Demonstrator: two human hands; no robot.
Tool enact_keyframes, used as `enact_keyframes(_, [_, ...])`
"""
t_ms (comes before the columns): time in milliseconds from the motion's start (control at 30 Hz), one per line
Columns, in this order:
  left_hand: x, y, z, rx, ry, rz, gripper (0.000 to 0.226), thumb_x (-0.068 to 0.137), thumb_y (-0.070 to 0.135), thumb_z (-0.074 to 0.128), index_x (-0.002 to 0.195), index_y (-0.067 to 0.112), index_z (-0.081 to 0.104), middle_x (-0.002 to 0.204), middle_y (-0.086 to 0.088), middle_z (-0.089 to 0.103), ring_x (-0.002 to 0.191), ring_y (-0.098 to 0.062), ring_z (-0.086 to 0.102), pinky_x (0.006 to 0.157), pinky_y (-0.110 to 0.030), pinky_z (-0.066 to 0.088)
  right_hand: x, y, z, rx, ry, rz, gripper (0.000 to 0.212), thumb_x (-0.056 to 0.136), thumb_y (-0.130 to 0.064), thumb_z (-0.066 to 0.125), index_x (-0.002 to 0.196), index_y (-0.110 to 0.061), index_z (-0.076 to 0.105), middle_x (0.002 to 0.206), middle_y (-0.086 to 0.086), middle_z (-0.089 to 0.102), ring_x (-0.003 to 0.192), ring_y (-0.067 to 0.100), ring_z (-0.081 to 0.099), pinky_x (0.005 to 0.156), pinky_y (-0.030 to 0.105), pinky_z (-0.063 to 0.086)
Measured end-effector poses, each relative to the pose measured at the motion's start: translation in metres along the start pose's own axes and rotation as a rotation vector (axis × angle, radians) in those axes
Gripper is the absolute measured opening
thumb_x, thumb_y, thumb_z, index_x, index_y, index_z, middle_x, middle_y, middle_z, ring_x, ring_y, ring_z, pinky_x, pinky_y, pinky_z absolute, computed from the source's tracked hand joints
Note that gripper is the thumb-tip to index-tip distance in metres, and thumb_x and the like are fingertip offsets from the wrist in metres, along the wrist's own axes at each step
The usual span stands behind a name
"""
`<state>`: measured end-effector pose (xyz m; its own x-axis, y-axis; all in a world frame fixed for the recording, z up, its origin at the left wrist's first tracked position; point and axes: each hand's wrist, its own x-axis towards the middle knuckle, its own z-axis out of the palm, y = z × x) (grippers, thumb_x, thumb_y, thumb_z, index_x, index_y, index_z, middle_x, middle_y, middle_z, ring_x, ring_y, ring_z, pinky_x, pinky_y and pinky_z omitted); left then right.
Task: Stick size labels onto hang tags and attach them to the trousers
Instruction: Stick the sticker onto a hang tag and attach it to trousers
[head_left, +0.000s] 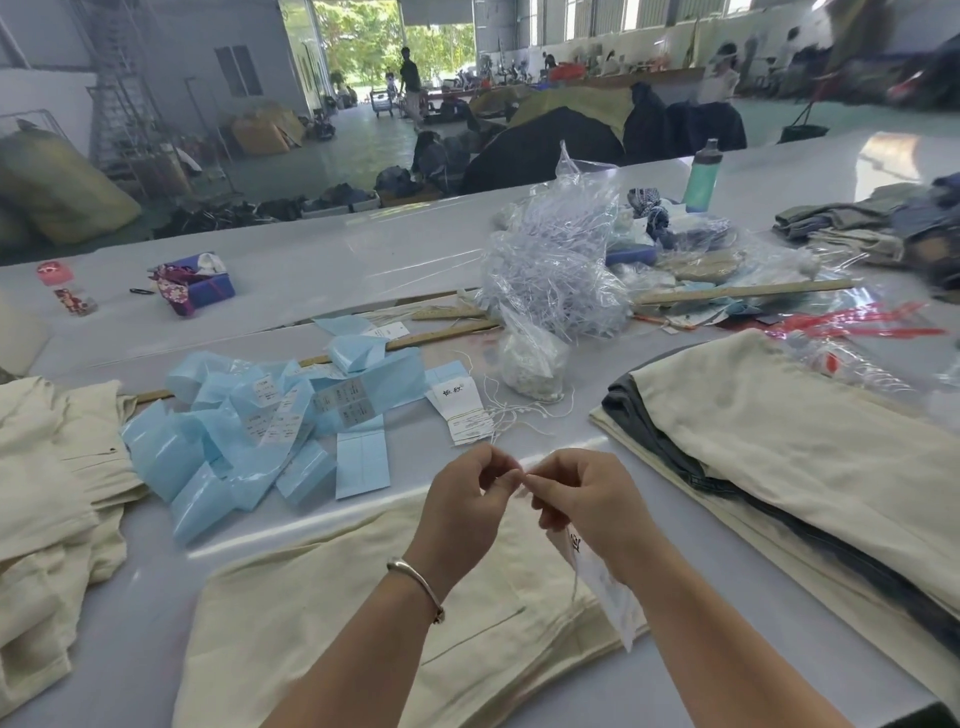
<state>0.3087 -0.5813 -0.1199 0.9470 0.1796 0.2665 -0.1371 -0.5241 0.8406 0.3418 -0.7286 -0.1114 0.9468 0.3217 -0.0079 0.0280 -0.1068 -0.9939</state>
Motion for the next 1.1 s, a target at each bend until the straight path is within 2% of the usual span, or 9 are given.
enact_keyframes(167, [0.006,-0.018,0.033,0.044,-0.133,-0.086,0.014,0.084,0.011,0.071,0.078,0.021,0.064,0.069,0.012,0.062,0.061,0.000,0.050,0.063,-0.014,0.041,0.016,0.012,-0.030,-0.635,0.245,-0.150,0.012,0.088,-0.011,0.064,0.077,-0.012,0.060,0.073,-0.003,0.058,0.069,0.018,0.053,0.063,0.030,0.039])
enact_keyframes(300, [-0.007,-0.045,0.071,0.127,-0.399,-0.220,0.010,0.080,0.015,0.075,0.079,0.021,0.067,0.067,0.016,0.059,0.054,0.007,0.050,0.062,-0.015,0.043,0.027,0.012,-0.052,-0.788,0.449,-0.390,0.007,0.086,0.000,0.063,0.081,-0.003,0.059,0.084,0.007,0.054,0.074,0.030,0.055,0.064,0.029,0.036])
enact_keyframes(467, [-0.021,-0.061,0.105,0.269,-0.530,-0.155,0.026,0.069,0.033,0.082,0.087,0.017,0.070,0.082,0.009,0.055,0.080,-0.010,0.056,0.077,-0.026,0.047,0.035,0.028,-0.062,-0.774,0.350,-0.488,0.012,0.080,0.006,0.068,0.079,-0.003,0.060,0.084,0.010,0.058,0.071,0.031,0.057,0.063,0.036,0.045])
enact_keyframes(633, [-0.020,-0.057,0.117,0.380,-0.495,-0.034,0.014,0.074,0.029,0.072,0.079,0.018,0.066,0.070,0.016,0.044,0.073,-0.008,0.046,0.071,-0.026,0.043,0.024,0.080,-0.056,-0.622,0.140,-0.183,0.012,0.088,-0.005,0.063,0.081,-0.014,0.057,0.086,-0.003,0.054,0.073,0.013,0.050,0.069,0.027,0.040])
enact_keyframes(700, [-0.020,-0.056,0.119,0.284,-0.482,-0.116,0.009,0.077,0.022,0.068,0.072,0.018,0.062,0.065,0.015,0.047,0.064,-0.004,0.045,0.067,-0.024,0.042,0.015,0.097,-0.053,-0.521,0.090,-0.105,0.018,0.086,-0.003,0.063,0.077,-0.017,0.055,0.083,-0.004,0.053,0.073,0.007,0.049,0.069,0.023,0.039])
enact_keyframes(800, [-0.015,-0.057,0.115,0.071,-0.467,-0.342,0.031,0.079,0.013,0.073,0.058,0.024,0.053,0.055,0.012,0.047,0.052,0.002,0.042,0.056,-0.015,0.034,-0.001,0.115,-0.050,-0.422,0.052,-0.079,0.026,0.082,0.001,0.066,0.073,-0.022,0.056,0.083,-0.001,0.054,0.075,0.008,0.051,0.070,0.016,0.040])
enact_keyframes(867, [-0.009,-0.057,0.113,-0.042,-0.464,-0.486,0.032,0.077,0.002,0.071,0.057,0.021,0.056,0.052,0.011,0.049,0.050,0.003,0.043,0.054,-0.013,0.036,-0.011,0.124,-0.048,-0.404,0.045,-0.119,0.023,0.080,0.004,0.067,0.073,-0.017,0.060,0.086,-0.001,0.052,0.077,0.008,0.053,0.069,0.017,0.042])
enact_keyframes(967, [-0.002,-0.053,0.110,-0.157,-0.471,-0.640,0.025,0.074,-0.007,0.067,0.061,0.014,0.061,0.048,0.007,0.053,0.045,0.000,0.047,0.046,-0.011,0.037,-0.021,0.137,-0.047,-0.500,0.087,-0.245,0.012,0.081,0.003,0.069,0.074,-0.006,0.065,0.091,-0.004,0.049,0.083,0.007,0.053,0.069,0.020,0.045])
enact_keyframes(1100, [0.001,-0.051,0.103,-0.304,-0.460,-0.750,0.019,0.079,-0.003,0.069,0.067,0.009,0.060,0.056,-0.006,0.051,0.042,-0.007,0.041,0.043,-0.017,0.029,-0.026,0.141,-0.043,-0.709,0.228,-0.377,0.014,0.074,0.004,0.077,0.071,-0.004,0.066,0.091,0.005,0.055,0.081,0.022,0.057,0.070,0.024,0.043])
